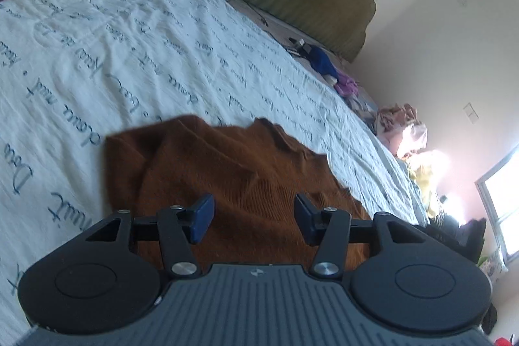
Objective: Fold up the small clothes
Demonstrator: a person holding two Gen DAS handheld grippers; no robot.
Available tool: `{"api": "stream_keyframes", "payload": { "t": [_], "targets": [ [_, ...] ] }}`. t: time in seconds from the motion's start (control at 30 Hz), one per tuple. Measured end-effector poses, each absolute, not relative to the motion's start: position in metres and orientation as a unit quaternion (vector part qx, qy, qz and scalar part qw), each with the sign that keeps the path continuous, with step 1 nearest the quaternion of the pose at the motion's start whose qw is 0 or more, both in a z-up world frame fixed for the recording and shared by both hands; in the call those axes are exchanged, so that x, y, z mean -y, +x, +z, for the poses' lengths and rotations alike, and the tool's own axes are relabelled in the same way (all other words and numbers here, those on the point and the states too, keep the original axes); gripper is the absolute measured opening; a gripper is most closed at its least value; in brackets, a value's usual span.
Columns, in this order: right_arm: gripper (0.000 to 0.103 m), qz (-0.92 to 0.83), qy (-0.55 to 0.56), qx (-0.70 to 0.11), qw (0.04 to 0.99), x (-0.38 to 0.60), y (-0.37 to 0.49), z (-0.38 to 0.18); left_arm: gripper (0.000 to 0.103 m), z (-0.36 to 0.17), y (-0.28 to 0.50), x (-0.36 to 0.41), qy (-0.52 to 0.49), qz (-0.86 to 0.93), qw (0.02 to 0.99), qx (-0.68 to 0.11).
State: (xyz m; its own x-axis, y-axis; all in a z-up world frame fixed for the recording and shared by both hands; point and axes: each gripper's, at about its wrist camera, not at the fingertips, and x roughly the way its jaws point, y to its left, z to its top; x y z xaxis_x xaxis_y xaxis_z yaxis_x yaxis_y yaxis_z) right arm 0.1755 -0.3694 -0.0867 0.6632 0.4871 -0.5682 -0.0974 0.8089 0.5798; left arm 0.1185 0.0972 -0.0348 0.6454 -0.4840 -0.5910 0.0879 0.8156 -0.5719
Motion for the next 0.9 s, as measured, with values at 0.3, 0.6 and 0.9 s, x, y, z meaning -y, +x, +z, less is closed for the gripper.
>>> {"api": "stream_keyframes", "payload": {
  "t": [0.3, 0.6, 0.9],
  "targets": [
    [0.069, 0.201, 0.312, -0.394, 0.841, 0.380, 0.218, -0.111, 0.064, -0.060, 0.104, -0.086, -0.233, -0.161, 0.861, -0.422],
    [0.002, 0.165, 0.238, -0.392, 0.873, 0.370, 0.198, -0.093, 0.070, -0.058, 0.101, -0.092, -0.200, -0.152, 0.867, -0.430],
    [0.056, 0.162, 0.265, -0.384, 0.869, 0.396, 0.150, -0.086, 0.072, -0.063, 0.086, -0.099, -0.189, -0.160, 0.864, -0.438]
  ]
}}
